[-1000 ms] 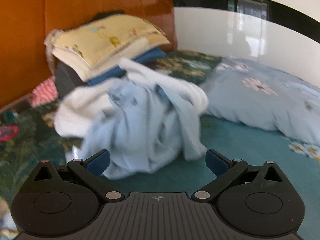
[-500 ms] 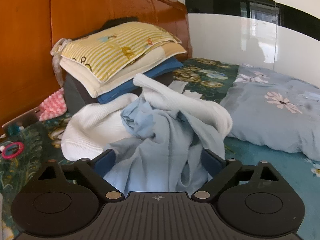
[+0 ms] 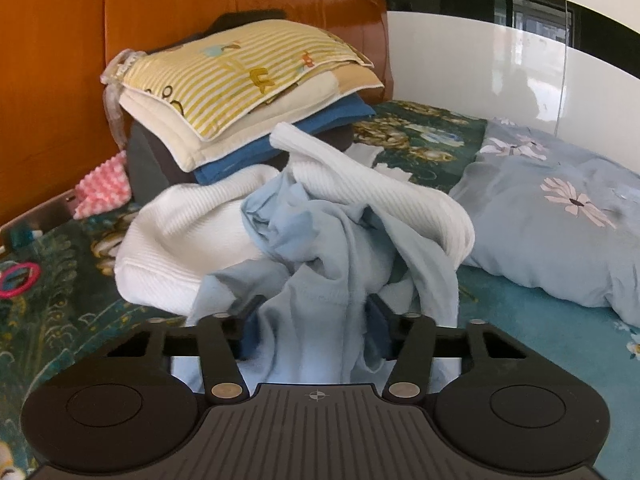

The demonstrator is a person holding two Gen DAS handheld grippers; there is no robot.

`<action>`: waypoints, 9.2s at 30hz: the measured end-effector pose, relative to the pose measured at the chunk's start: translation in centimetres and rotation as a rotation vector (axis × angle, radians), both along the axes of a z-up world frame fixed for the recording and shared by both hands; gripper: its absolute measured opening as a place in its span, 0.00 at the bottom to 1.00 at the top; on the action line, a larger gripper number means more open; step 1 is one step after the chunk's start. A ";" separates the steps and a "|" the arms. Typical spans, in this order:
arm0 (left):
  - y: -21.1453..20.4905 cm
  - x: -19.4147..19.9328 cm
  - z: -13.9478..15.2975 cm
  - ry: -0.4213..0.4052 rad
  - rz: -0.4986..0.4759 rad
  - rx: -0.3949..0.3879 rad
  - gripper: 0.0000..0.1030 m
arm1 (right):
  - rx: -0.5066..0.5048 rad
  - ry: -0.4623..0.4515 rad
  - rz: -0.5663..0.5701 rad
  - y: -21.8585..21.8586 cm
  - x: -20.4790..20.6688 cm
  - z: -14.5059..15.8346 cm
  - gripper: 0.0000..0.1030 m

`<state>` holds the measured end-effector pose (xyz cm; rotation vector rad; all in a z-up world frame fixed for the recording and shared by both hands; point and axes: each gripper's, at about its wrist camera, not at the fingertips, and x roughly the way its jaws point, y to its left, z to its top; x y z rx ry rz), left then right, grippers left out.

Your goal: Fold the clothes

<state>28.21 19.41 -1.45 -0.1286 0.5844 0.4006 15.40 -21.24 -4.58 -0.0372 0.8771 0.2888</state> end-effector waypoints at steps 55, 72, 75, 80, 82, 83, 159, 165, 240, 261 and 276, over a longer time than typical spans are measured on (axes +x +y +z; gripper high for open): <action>-15.3 -15.1 0.7 -0.125 -0.385 -0.174 0.12 | 0.023 -0.087 -0.057 -3.1 -8.1 5.6 0.97; -21.1 -20.9 1.7 -0.119 -0.566 -0.181 0.12 | 0.091 -0.116 -0.128 -6.8 -10.9 6.5 0.97; -23.0 -21.4 1.7 -0.106 -0.614 -0.162 0.12 | 0.120 -0.124 -0.145 -7.6 -11.6 6.4 0.97; -26.2 -22.5 1.6 -0.086 -0.691 -0.147 0.12 | 0.169 -0.136 -0.174 -9.1 -12.8 6.4 0.97; -27.3 -23.0 1.6 -0.082 -0.710 -0.130 0.12 | 0.183 -0.139 -0.192 -9.8 -13.1 6.4 0.97; -27.7 -23.2 1.6 -0.080 -0.719 -0.128 0.12 | 0.189 -0.141 -0.202 -10.2 -13.3 6.3 0.97; -29.1 -26.1 1.2 -0.059 -0.860 -0.139 0.83 | 0.189 -0.094 -0.296 -12.4 -15.0 5.0 0.97; -26.5 -25.8 1.8 -0.078 -0.803 -0.157 0.85 | 0.172 -0.095 -0.288 -11.9 -15.0 5.2 0.97; -12.6 -25.6 -3.4 0.078 -0.510 -0.224 0.99 | -0.016 -0.116 0.202 6.1 -9.4 6.8 0.48; -12.6 -25.4 -3.4 0.086 -0.507 -0.223 1.00 | 0.046 -0.147 0.188 5.6 -9.8 5.9 0.41; -13.0 -25.3 -3.5 0.095 -0.507 -0.210 1.00 | 0.082 -0.070 0.185 5.2 -9.3 5.5 0.20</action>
